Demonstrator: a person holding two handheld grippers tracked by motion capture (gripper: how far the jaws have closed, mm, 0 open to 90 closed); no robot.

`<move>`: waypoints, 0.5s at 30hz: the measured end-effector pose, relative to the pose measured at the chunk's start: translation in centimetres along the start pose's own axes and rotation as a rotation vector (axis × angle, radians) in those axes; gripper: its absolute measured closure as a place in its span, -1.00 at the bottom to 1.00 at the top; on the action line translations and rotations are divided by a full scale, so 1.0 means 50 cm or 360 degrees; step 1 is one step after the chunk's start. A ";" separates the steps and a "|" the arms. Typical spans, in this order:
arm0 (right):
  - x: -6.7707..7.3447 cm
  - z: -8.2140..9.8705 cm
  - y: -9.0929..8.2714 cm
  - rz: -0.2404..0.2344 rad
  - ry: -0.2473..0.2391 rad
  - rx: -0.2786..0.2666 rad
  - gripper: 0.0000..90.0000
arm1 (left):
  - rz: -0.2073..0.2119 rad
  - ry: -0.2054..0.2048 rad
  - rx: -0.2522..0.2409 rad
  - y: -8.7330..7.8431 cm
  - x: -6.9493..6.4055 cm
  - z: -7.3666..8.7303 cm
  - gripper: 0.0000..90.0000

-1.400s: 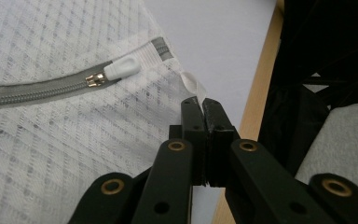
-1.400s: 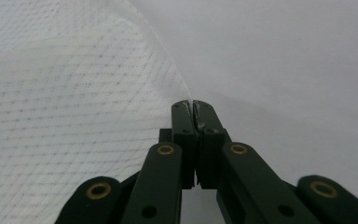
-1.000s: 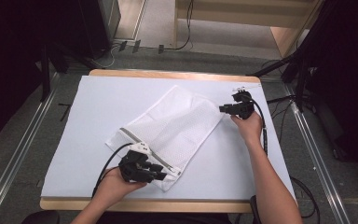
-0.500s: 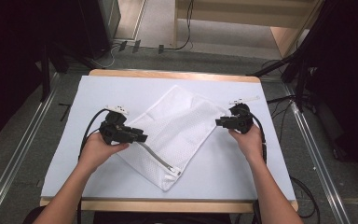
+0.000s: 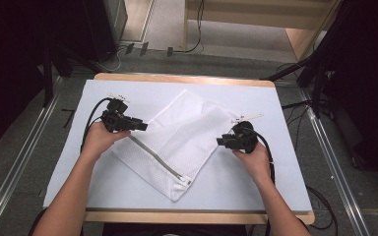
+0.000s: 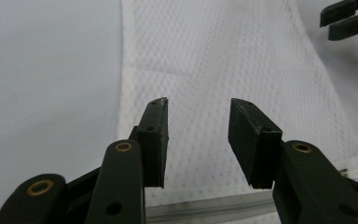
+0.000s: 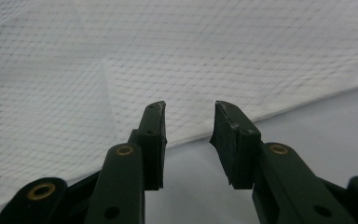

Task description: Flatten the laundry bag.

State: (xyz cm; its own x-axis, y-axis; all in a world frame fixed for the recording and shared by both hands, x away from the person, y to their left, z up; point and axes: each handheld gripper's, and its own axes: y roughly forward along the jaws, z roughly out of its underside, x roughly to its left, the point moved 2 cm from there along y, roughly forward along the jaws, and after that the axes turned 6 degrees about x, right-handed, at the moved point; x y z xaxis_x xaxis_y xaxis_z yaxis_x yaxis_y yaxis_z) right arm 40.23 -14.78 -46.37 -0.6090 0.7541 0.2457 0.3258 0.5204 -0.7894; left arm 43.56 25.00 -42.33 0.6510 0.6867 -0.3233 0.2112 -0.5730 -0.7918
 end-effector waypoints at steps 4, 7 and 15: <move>0.010 0.008 0.006 -0.0018 0.0000 0.0014 0.43 | -0.0053 0.0007 -0.0009 0.013 0.019 -0.007 0.31; 0.012 0.011 0.007 -0.0012 0.0009 0.0007 0.41 | -0.0062 -0.0012 -0.0006 0.031 0.037 -0.007 0.31; 0.019 0.017 0.017 0.0029 0.0025 0.0011 0.32 | -0.0170 -0.0041 0.0048 0.068 0.064 0.007 0.29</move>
State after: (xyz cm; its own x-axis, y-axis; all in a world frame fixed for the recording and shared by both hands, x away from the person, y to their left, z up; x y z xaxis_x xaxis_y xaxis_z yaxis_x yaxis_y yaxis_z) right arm 39.32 -13.97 -47.30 -0.5914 0.7698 0.2399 0.3317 0.5035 -0.7978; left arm 46.11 25.40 -46.25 0.6072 0.7545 -0.2490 0.2560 -0.4824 -0.8377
